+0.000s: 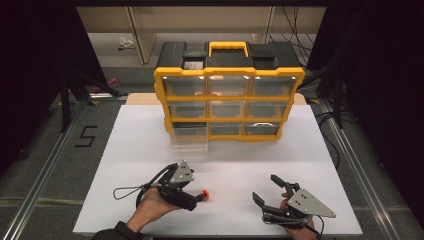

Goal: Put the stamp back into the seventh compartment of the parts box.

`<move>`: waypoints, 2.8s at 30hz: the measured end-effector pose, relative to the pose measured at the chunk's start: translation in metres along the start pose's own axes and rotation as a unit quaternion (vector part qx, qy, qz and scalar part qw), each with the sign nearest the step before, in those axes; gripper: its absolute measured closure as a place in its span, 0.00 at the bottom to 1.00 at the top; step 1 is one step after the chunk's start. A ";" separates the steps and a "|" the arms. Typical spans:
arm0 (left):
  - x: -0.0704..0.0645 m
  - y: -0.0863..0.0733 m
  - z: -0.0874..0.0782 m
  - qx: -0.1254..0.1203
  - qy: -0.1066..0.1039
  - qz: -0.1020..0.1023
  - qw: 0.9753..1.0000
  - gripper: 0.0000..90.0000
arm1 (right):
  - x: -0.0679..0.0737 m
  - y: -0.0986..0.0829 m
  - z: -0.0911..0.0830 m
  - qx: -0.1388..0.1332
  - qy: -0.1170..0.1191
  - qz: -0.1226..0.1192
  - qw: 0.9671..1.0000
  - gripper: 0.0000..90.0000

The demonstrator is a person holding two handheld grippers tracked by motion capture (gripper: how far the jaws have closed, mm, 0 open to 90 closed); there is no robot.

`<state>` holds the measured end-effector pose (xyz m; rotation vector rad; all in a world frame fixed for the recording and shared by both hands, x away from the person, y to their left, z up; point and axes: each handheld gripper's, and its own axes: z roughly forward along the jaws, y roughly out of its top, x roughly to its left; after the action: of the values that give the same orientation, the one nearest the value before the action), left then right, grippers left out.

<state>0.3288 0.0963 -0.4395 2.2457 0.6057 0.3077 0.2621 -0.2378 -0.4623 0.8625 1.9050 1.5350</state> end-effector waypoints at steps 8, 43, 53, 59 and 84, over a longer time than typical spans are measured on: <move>-0.002 0.008 0.008 0.039 -0.012 0.009 0.999 0.18 | 0.000 0.000 0.000 0.001 0.000 -0.001 1.000 0.24; 0.006 0.018 0.052 0.163 -0.025 0.034 0.986 0.22 | 0.000 0.000 0.000 0.002 0.000 -0.003 1.000 0.24; 0.006 0.019 0.058 0.182 -0.031 0.047 0.982 0.29 | 0.001 0.000 0.000 0.002 0.000 -0.003 1.000 0.24; 0.005 0.019 0.060 0.193 -0.045 0.053 0.979 0.41 | 0.000 0.000 0.000 0.004 -0.001 -0.004 1.000 0.24; 0.004 0.022 0.053 0.181 -0.066 0.067 0.979 0.72 | 0.001 0.000 0.000 0.002 0.000 -0.005 1.000 0.24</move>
<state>0.3606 0.0523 -0.4588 2.6390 0.4672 0.1183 0.2618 -0.2370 -0.4624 0.8525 1.9106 1.5255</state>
